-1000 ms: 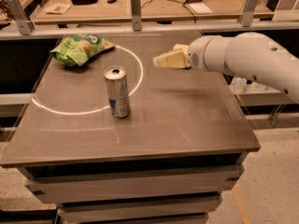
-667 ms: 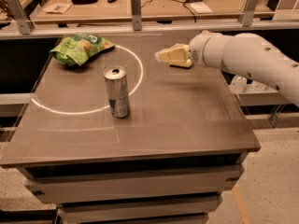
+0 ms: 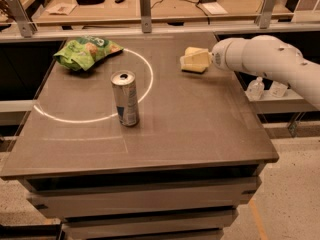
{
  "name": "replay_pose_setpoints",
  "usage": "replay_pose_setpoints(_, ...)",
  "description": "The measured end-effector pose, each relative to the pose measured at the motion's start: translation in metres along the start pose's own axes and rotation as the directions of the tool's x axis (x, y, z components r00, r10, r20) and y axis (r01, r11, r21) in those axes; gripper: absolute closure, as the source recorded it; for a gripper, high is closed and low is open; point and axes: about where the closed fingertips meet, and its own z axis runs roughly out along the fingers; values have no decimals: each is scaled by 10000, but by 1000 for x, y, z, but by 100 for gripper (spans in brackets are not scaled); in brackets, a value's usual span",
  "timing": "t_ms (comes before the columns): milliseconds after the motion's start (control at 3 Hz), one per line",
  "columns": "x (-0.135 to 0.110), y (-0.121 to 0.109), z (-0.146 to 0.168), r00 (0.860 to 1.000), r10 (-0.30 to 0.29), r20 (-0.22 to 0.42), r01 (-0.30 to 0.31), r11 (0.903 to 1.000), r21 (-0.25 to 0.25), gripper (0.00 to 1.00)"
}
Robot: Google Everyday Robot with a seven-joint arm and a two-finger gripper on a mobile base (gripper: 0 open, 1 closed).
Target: Move sponge near green rice chip bag
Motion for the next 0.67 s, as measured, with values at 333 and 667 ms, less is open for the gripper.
replay_pose_setpoints(333,15,-16,7,9990,254,-361,-250,9996,97,0)
replay_pose_setpoints(667,27,-18,14,9970,368,-680,-372,9993,-49,0)
